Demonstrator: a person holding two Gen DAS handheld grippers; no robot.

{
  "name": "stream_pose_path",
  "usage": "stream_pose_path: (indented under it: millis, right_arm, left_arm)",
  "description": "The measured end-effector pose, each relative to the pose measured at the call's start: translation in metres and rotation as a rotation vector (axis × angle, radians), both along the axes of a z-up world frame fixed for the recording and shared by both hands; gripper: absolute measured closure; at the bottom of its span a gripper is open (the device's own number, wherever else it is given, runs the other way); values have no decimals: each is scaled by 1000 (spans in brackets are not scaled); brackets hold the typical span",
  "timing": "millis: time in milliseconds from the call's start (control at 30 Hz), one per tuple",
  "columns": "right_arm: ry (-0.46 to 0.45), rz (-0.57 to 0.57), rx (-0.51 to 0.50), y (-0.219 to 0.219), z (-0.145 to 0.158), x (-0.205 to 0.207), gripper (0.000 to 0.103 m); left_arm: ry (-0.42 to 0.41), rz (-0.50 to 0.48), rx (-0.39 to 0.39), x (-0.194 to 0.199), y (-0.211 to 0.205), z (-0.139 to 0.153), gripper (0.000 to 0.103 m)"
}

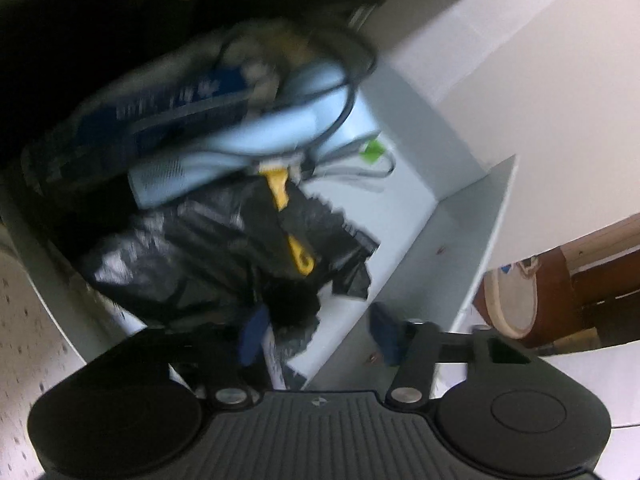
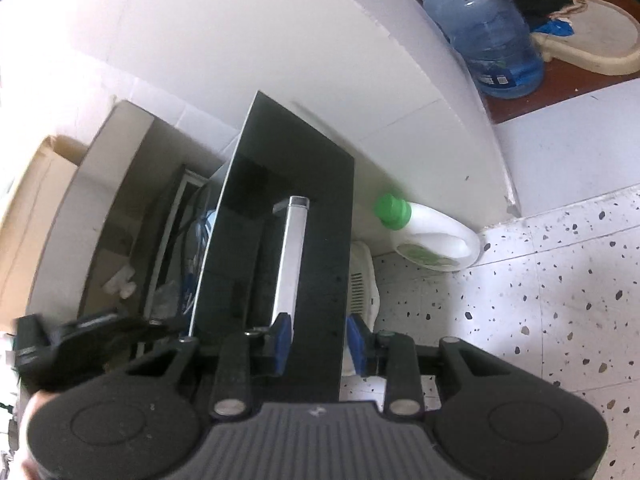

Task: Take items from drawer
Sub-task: 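Reach the left tool into the drawer toward the black marker while the right tool holds the handle, then close the left tool on the black Sharpie marker and lift it out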

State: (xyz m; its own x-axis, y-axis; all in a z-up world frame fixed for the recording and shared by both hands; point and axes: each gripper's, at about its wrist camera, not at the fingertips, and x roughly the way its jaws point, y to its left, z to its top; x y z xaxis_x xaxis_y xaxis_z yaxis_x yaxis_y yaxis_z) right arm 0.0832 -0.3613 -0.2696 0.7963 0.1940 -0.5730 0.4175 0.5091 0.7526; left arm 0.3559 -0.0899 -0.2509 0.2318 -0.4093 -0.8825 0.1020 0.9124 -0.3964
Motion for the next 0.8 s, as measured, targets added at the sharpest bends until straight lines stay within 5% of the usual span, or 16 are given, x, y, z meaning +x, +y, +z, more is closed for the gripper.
stream_pose_path:
  millis: [100, 233, 667, 800]
  right_arm:
    - [-16, -28, 14, -3, 0, -9, 73]
    - [-19, -40, 55, -12, -4, -11, 73]
    - [-36, -76, 73, -28, -6, -22, 73]
    - [-29, -67, 68, -29, -7, -21, 73]
  left_arm:
    - [66, 32, 8, 3, 2, -17, 84]
    - [84, 42, 79, 4, -5, -33, 93]
    - [163, 16, 188, 20, -19, -68, 92]
    - [178, 5, 198, 24, -22, -76, 81]
